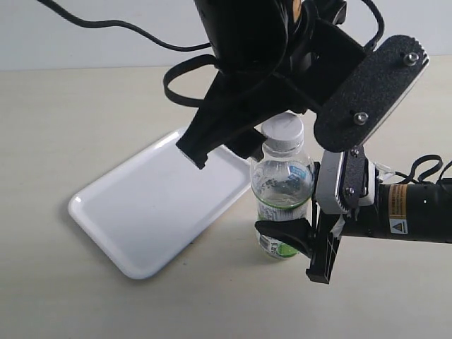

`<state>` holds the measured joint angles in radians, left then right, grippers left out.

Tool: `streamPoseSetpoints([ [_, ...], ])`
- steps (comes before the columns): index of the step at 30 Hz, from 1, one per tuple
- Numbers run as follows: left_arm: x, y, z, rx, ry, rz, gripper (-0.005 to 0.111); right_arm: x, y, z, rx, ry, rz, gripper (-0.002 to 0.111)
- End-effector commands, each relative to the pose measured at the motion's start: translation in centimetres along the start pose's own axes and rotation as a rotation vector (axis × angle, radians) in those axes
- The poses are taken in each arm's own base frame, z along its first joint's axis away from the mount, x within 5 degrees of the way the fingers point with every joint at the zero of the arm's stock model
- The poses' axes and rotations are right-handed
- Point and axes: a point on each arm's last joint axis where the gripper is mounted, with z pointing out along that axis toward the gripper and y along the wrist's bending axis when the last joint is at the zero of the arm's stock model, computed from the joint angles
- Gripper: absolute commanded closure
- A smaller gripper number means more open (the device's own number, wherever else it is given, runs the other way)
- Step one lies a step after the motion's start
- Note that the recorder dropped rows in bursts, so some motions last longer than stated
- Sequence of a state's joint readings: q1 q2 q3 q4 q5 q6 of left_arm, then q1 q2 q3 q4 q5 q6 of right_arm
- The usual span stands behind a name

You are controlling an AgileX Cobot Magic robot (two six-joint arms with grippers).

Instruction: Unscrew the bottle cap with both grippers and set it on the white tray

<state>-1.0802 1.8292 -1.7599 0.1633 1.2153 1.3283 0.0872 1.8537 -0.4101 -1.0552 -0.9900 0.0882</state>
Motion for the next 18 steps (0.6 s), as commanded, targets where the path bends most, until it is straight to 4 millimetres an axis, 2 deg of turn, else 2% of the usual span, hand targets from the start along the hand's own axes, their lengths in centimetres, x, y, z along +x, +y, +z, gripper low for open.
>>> streamPoseSetpoints([
  [1,-0.2,0.5,-0.1,-0.063,-0.026,-0.002,0.041,1.5,0.3,0.0,-0.027,0.139,-0.021,0.108],
  [12,-0.4,0.6,-0.1,-0.072,-0.042,0.013,0.044,1.5,0.3,0.0,-0.027,0.139,-0.021,0.108],
  [18,-0.8,0.6,1.0,-0.041,-0.061,0.006,0.044,1.5,0.3,0.0,-0.028,0.139,-0.024,0.108],
])
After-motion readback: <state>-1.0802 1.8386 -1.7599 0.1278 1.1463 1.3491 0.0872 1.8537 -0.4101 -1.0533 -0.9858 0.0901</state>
